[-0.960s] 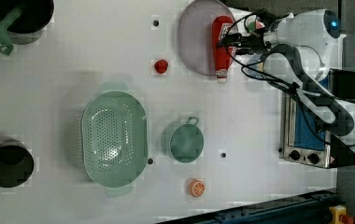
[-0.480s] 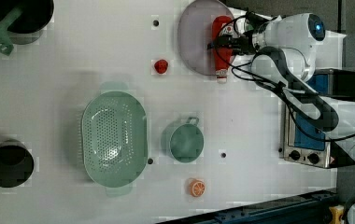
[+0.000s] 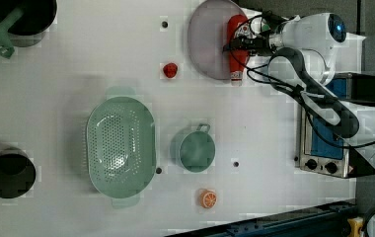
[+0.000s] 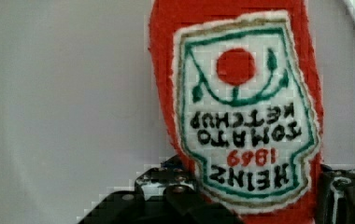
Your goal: Pick ketchup from plate and place it on table.
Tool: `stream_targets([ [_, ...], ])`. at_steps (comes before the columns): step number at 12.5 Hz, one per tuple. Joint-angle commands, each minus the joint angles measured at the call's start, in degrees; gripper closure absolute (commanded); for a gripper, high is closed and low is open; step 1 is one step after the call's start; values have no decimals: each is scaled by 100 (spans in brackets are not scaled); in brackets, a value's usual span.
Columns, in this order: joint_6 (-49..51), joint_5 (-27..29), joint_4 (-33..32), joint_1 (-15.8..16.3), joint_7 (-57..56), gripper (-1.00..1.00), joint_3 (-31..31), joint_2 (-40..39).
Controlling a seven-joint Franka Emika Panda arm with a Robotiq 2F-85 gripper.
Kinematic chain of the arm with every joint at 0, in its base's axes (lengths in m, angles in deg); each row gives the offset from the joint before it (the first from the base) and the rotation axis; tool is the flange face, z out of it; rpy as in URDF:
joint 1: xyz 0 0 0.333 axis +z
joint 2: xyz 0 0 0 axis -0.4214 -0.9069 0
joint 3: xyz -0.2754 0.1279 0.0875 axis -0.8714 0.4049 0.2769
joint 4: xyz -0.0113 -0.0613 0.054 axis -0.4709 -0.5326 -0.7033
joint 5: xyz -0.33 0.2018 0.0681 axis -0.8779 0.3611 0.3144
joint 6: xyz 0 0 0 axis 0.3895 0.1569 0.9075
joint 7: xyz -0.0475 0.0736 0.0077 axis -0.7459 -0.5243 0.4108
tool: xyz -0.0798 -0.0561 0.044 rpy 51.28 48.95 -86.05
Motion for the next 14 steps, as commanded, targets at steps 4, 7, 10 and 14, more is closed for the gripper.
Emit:
stream_targets([
  [4, 600, 37, 181, -11, -140, -27, -26, 952],
  [7, 1736, 270, 142, -167, -134, -27, -32, 1770],
  [10, 2561, 564, -269, -451, -127, -27, -49, 2615],
  [14, 2633, 585, -1262, -807, -126, -27, -109, 3658],
])
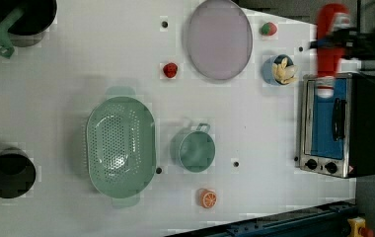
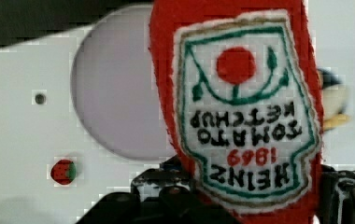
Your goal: Pick ketchup from plate and place it on table.
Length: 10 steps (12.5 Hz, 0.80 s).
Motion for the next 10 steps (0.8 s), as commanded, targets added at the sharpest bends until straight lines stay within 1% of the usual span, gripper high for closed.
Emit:
stream_targets([
  [1, 125, 39, -864, -387, -126, -27, -94, 399],
  [4, 11, 40, -1910, -453, -125, -27, -154, 1050],
  [6, -336, 40, -2567, -453, -127, -27, -165, 1322],
  [8, -909, 42, -3190, -450, -127, -27, -152, 1380],
  [10, -1661, 42, -3751, -423, -126, -27, -127, 1277],
])
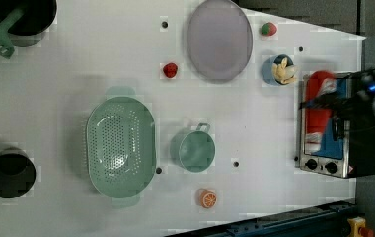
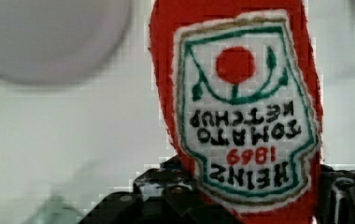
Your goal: Pick ketchup from plate and place it on table.
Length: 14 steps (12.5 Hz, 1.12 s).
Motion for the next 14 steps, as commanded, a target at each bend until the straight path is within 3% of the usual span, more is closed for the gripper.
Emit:
stream_targets([
  [1, -695, 8, -565, 64, -124, -27, 106, -99],
  [6, -1201, 8, -641, 81, -83, -27, 158, -895],
  [7, -1324, 8, -649, 85, -84, -36, 164, -987],
  [10, -1346, 8, -631, 87, -84, -98, 186, -965],
  [14, -1234, 8, -338, 86, 95, -100, 208, -565],
])
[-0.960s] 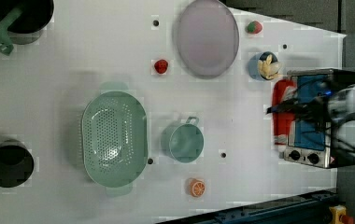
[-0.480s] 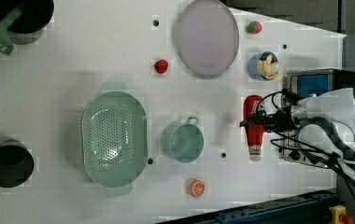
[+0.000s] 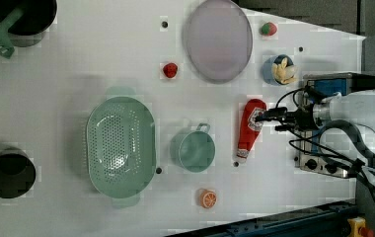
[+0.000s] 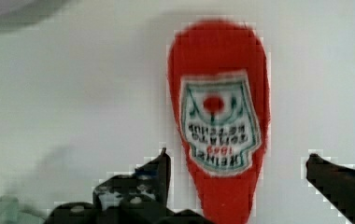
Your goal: Pick ketchup from plate and place it on table.
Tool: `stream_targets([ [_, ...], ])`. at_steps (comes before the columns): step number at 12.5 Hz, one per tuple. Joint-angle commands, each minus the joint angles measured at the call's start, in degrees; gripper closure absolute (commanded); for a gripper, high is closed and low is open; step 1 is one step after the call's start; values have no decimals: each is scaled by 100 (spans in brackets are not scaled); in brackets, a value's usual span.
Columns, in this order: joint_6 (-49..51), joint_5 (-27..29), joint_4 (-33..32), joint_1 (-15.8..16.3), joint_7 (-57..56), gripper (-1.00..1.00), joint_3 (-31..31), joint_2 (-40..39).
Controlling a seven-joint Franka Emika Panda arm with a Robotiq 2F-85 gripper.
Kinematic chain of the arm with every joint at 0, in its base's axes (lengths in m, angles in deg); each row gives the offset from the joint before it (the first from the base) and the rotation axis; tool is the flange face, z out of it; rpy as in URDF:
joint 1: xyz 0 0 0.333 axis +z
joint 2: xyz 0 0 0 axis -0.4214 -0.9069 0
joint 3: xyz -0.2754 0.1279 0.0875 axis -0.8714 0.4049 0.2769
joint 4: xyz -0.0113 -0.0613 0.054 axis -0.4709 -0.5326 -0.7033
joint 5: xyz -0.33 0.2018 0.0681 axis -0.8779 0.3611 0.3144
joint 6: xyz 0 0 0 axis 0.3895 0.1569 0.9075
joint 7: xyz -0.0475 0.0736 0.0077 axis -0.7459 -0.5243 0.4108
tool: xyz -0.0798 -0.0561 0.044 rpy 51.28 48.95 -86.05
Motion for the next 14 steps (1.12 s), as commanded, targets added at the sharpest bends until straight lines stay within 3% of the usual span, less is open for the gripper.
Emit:
stream_targets([
  [1, 151, 2, 494, 22, 276, -100, 11, 616],
  [7, 2444, 1, 2045, 52, 2837, -100, 108, 1565],
  [11, 3857, -10, 3155, 70, 3055, -100, 190, 1661],
  [14, 4642, -49, 3575, 63, 3055, -100, 153, 1660],
])
